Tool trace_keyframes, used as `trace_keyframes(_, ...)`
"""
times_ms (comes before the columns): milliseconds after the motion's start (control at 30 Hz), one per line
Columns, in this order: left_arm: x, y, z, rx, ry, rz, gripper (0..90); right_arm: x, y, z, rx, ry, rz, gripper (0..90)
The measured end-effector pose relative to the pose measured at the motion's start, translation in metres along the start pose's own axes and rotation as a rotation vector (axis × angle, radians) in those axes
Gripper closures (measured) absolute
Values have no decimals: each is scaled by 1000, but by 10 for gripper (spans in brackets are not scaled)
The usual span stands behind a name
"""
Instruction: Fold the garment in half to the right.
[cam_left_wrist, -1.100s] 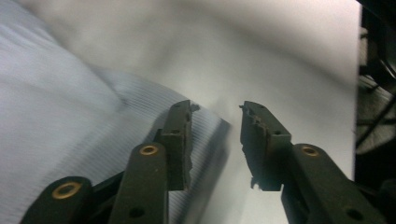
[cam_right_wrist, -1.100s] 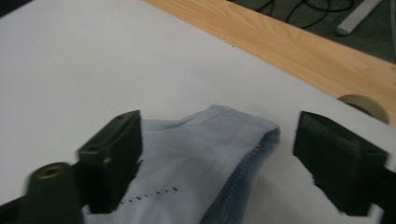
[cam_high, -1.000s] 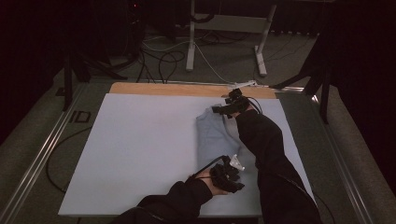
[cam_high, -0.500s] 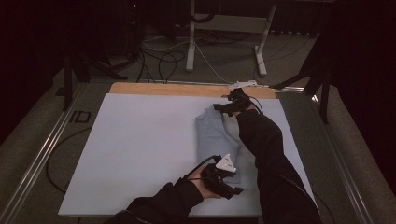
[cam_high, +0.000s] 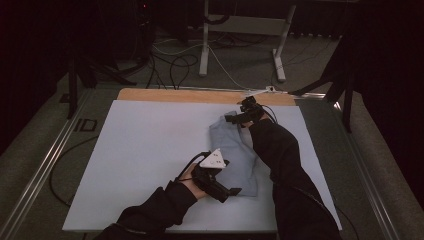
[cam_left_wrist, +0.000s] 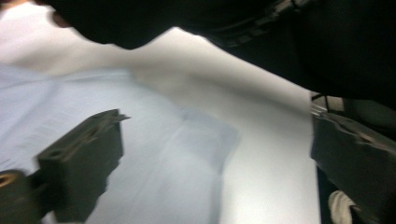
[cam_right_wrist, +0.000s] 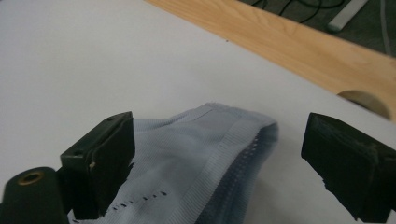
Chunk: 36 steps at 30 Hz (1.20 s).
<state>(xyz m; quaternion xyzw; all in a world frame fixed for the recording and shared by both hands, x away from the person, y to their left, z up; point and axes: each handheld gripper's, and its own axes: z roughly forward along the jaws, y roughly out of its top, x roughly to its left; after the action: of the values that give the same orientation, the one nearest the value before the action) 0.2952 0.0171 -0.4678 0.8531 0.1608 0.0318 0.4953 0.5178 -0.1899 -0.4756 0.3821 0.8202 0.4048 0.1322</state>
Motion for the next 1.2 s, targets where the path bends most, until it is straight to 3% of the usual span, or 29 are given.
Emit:
trace_keyframes(267, 17, -19, -32, -16, 95, 49, 2, -7, -6, 6, 27, 12, 67, 97)
trace_keyframes(467, 34, -42, -60, -21, 166, -18, 3, -12, -16, 15, 87, 32, 85, 102)
trace_keyframes(567, 39, -55, -74, -27, 203, -49, 3, -14, -22, 19, 113, 35, 104, 148)
trace_keyframes(767, 46, -79, -95, -31, 268, -89, 3, -15, -31, 26, 159, 32, 108, 350)
trace_keyframes(900, 47, -93, -106, -17, 314, -100, 2, -16, -34, 25, 162, 15, 117, 546)
trace_keyframes(1033, 51, -109, -118, -15, 357, -131, 3, -12, -31, 22, 177, 12, 70, 752)
trace_keyframes(1200, 54, -124, -133, -22, 407, -162, 3, -4, -26, 19, 160, 14, 16, 829)
